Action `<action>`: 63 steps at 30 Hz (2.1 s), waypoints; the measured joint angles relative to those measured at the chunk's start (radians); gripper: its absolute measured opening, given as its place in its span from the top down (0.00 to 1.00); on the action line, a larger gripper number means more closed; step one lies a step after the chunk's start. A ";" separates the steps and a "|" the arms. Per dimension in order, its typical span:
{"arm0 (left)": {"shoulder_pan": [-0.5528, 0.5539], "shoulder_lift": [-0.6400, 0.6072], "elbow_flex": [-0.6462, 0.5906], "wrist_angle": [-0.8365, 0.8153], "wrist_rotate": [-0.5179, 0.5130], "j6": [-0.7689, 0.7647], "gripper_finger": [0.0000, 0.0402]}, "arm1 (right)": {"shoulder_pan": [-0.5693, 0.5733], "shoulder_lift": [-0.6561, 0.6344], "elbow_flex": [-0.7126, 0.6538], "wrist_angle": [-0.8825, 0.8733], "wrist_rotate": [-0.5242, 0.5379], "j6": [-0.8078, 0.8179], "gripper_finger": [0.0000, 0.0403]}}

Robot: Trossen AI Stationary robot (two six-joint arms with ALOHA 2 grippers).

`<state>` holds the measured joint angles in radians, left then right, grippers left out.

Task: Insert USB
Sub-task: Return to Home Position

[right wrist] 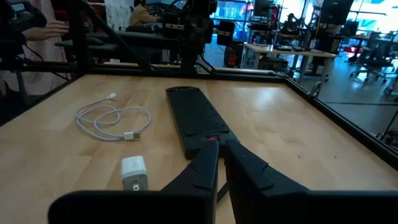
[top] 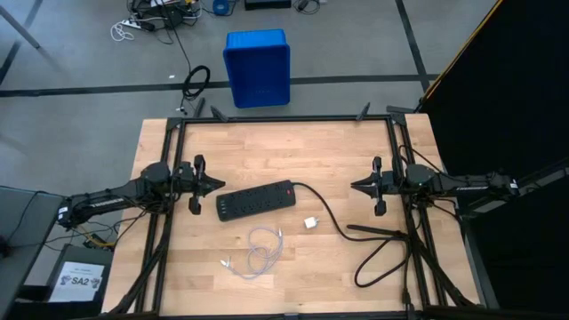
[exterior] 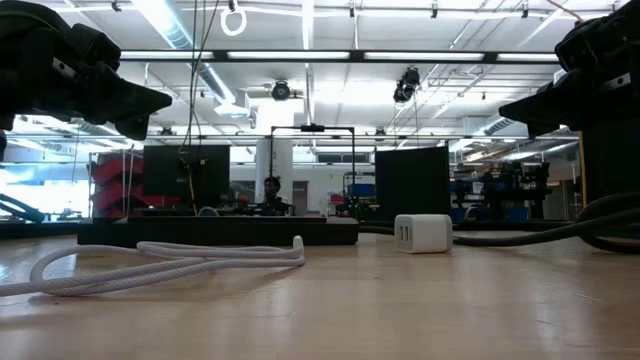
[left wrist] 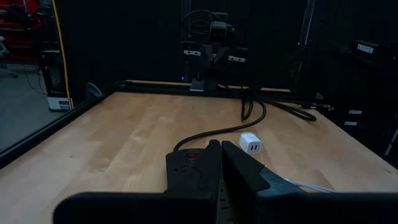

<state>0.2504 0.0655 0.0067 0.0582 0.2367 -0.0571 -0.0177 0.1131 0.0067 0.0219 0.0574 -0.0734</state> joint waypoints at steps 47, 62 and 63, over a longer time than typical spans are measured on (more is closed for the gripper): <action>0.000 0.000 0.000 0.000 0.000 0.000 1.00 | 0.000 0.000 0.000 0.000 0.000 0.000 0.98; 0.000 0.000 0.000 0.000 0.000 0.000 1.00 | 0.000 0.000 0.000 0.000 0.000 0.000 0.97; 0.000 0.000 0.000 0.000 0.000 0.000 1.00 | 0.000 0.000 0.000 0.000 0.000 0.000 0.97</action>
<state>0.2504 0.0655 0.0063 0.0582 0.2367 -0.0574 -0.0177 0.1129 0.0069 0.0219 0.0574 -0.0734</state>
